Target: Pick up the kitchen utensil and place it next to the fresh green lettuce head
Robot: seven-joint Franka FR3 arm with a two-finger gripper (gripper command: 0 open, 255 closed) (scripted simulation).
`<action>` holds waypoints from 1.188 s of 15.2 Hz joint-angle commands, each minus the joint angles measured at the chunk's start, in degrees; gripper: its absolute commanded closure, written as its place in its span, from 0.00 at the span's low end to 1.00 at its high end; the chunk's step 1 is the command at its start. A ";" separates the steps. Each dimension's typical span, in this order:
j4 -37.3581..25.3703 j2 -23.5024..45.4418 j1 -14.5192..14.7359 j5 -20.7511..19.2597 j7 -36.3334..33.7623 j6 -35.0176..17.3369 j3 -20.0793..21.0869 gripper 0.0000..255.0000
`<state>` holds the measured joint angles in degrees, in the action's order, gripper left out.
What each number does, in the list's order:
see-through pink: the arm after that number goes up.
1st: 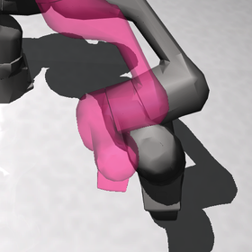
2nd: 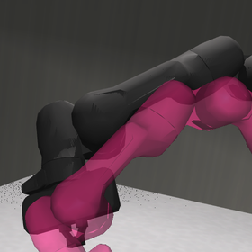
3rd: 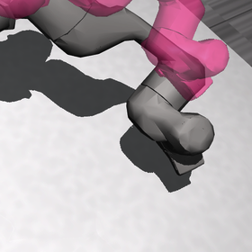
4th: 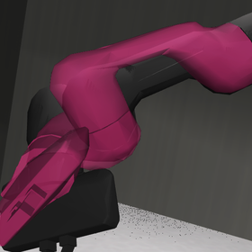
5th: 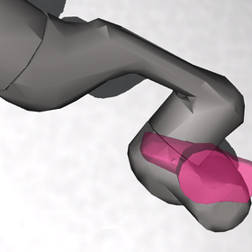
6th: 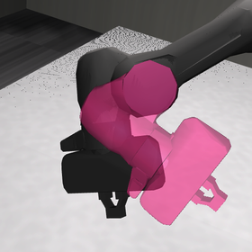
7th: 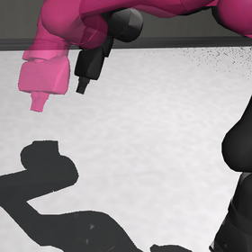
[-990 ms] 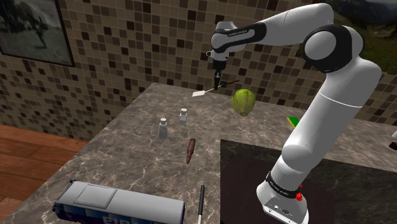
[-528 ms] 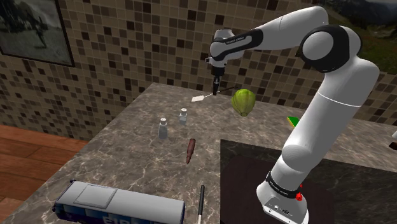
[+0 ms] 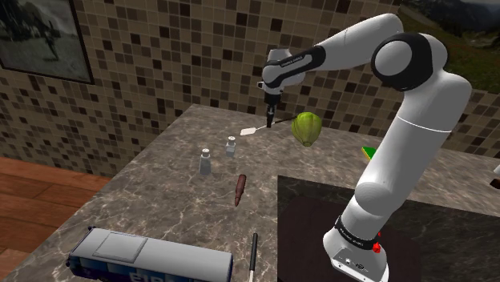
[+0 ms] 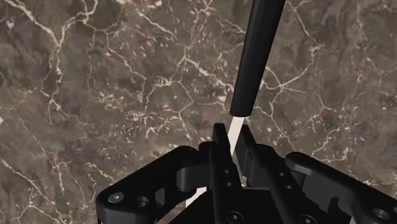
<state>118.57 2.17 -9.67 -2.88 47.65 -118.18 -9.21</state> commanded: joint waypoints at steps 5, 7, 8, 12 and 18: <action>2.55 2.03 -0.09 0.25 0.05 -4.60 -0.04 1.00; 3.26 2.80 -0.11 0.35 0.07 -6.06 -0.04 1.00; 3.59 3.19 -0.13 0.40 0.09 -6.79 -0.04 1.00; 4.81 4.89 -0.19 0.65 0.17 -9.69 -0.02 1.00; 6.27 7.76 -0.31 1.10 0.33 -13.99 0.06 1.00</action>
<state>124.51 9.53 -9.94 -1.85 47.94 -131.41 -9.15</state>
